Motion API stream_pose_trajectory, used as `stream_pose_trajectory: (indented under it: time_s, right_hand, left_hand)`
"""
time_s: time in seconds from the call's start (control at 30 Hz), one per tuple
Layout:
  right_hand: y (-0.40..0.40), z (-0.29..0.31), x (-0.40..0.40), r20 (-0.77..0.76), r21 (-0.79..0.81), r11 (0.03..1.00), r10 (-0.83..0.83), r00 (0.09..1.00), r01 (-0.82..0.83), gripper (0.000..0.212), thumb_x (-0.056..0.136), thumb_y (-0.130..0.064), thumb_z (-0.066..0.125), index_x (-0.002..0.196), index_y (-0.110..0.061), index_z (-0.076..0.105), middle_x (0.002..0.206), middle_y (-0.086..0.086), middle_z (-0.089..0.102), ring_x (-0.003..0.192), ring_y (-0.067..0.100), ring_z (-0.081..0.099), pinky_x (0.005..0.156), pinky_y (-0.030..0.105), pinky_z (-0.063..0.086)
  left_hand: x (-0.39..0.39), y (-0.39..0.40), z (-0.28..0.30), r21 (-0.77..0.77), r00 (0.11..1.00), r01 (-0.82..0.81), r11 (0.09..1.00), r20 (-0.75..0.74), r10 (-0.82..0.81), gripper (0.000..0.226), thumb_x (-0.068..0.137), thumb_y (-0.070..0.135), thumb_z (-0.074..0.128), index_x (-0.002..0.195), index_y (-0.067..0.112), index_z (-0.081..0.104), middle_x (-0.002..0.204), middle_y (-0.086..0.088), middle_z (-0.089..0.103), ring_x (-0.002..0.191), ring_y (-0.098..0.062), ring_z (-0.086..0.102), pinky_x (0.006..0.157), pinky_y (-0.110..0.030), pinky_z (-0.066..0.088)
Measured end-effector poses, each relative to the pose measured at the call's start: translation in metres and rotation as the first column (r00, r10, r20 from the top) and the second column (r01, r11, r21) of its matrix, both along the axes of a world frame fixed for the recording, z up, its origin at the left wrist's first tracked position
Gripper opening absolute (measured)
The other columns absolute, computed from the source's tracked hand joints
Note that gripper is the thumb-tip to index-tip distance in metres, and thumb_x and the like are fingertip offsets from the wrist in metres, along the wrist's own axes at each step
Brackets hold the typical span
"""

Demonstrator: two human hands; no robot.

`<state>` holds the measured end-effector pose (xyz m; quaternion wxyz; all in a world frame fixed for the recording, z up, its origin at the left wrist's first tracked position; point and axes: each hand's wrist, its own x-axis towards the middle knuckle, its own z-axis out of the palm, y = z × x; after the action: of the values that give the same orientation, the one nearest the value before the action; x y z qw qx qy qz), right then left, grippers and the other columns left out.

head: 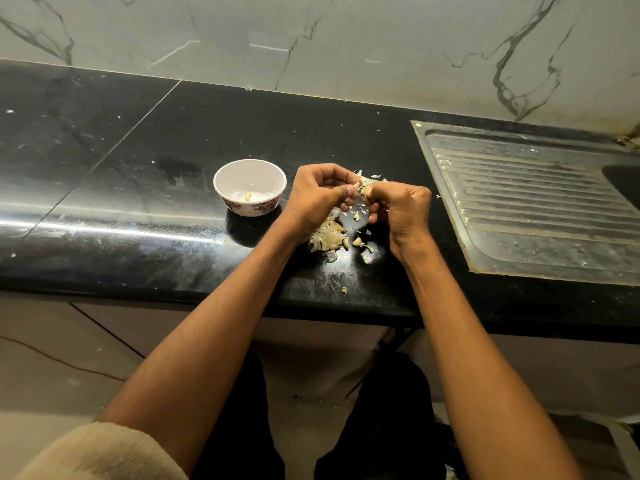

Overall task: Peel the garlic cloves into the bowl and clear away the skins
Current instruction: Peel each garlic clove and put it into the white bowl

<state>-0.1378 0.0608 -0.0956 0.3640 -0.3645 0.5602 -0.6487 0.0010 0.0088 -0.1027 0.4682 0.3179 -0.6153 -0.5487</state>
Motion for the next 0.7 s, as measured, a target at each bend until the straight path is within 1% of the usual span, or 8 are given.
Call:
stream_pose_trajectory:
  time_s: [0.07, 0.13, 0.27, 0.37, 0.43, 0.5, 0.6, 0.7]
  right_hand:
    - [0.001, 0.000, -0.001, -0.029, -0.012, 0.999, -0.041, 0.999, 0.040, 0.026, 0.076, 0.007, 0.064, 0.056, -0.007, 0.070, 0.055, 0.010, 0.059, 0.047, 0.017, 0.049, 0.044, 0.026, 0.041]
    - [0.000, -0.003, -0.003, -0.132, -0.037, 0.995, -0.093, 0.987, 0.089, 0.021, 0.080, 0.003, 0.065, 0.063, -0.006, 0.074, 0.059, 0.011, 0.066, 0.050, 0.020, 0.055, 0.045, 0.028, 0.046]
    - [-0.002, -0.010, -0.004, -0.457, -0.105, 0.979, -0.203, 0.866, 0.174, 0.031, 0.087, -0.027, 0.072, 0.061, -0.011, 0.073, 0.058, 0.002, 0.069, 0.057, 0.026, 0.066, 0.056, 0.036, 0.054]
    - [-0.002, -0.010, -0.005, -0.564, -0.132, 0.965, -0.263, 0.783, 0.228, 0.027, 0.084, -0.027, 0.079, 0.062, -0.014, 0.073, 0.056, -0.007, 0.066, 0.052, 0.009, 0.061, 0.056, 0.027, 0.049]
    - [-0.001, -0.011, -0.007, -0.612, -0.123, 0.968, -0.249, 0.751, 0.221, 0.014, 0.077, -0.016, 0.083, 0.067, -0.016, 0.073, 0.061, -0.010, 0.066, 0.054, 0.002, 0.059, 0.055, 0.018, 0.048]
    - [0.001, -0.012, -0.007, -0.637, -0.114, 0.975, -0.221, 0.739, 0.193, 0.013, 0.074, -0.007, 0.082, 0.075, -0.017, 0.073, 0.068, -0.009, 0.068, 0.058, 0.000, 0.059, 0.056, 0.013, 0.048]
    - [0.003, -0.008, -0.004, -0.628, -0.133, 0.977, -0.212, 0.749, 0.165, 0.006, 0.083, -0.013, 0.079, 0.084, -0.018, 0.080, 0.074, -0.011, 0.071, 0.067, 0.000, 0.066, 0.063, 0.014, 0.051]
    - [0.004, -0.007, -0.003, -0.626, -0.145, 0.973, -0.229, 0.745, 0.177, 0.010, 0.086, -0.023, 0.079, 0.078, -0.018, 0.081, 0.068, -0.013, 0.071, 0.065, 0.004, 0.068, 0.061, 0.023, 0.056]
  left_hand:
    - [-0.001, 0.000, -0.001, -0.013, 1.000, -0.011, 1.000, 0.008, 0.011, 0.010, 0.088, -0.014, 0.067, 0.095, -0.007, 0.070, 0.073, -0.008, 0.069, 0.058, -0.013, 0.061, 0.060, -0.023, 0.054]
    - [-0.001, 0.000, -0.002, -0.031, 1.000, -0.021, 0.999, 0.016, 0.021, 0.009, 0.087, -0.013, 0.069, 0.095, -0.008, 0.070, 0.072, -0.007, 0.068, 0.059, -0.015, 0.060, 0.059, -0.023, 0.054]
    - [-0.002, -0.001, -0.005, -0.073, 0.999, -0.039, 0.997, 0.028, 0.041, 0.010, 0.086, -0.009, 0.074, 0.089, 0.000, 0.072, 0.074, -0.008, 0.069, 0.064, -0.017, 0.061, 0.064, -0.028, 0.057]
    - [-0.002, -0.001, -0.006, -0.107, 0.996, -0.069, 0.992, 0.043, 0.074, 0.013, 0.084, -0.006, 0.076, 0.086, 0.006, 0.073, 0.076, -0.012, 0.070, 0.065, -0.015, 0.063, 0.066, -0.030, 0.058]
    - [-0.002, -0.001, -0.006, -0.126, 0.993, -0.092, 0.988, 0.056, 0.100, 0.014, 0.083, -0.005, 0.076, 0.085, 0.008, 0.075, 0.076, -0.013, 0.071, 0.066, -0.015, 0.063, 0.069, -0.035, 0.058]
    - [-0.002, -0.001, -0.006, -0.137, 0.990, -0.114, 0.984, 0.070, 0.124, 0.014, 0.083, -0.005, 0.077, 0.086, 0.008, 0.076, 0.077, -0.016, 0.072, 0.067, -0.015, 0.064, 0.072, -0.038, 0.058]
    - [-0.002, 0.000, -0.005, -0.135, 0.987, -0.137, 0.981, 0.064, 0.146, 0.013, 0.083, -0.004, 0.077, 0.086, 0.009, 0.077, 0.081, -0.022, 0.074, 0.066, -0.016, 0.063, 0.072, -0.039, 0.058]
    - [-0.002, 0.000, -0.005, -0.141, 0.984, -0.158, 0.977, 0.065, 0.168, 0.013, 0.083, -0.004, 0.076, 0.087, 0.008, 0.078, 0.083, -0.023, 0.073, 0.066, -0.016, 0.064, 0.071, -0.039, 0.059]
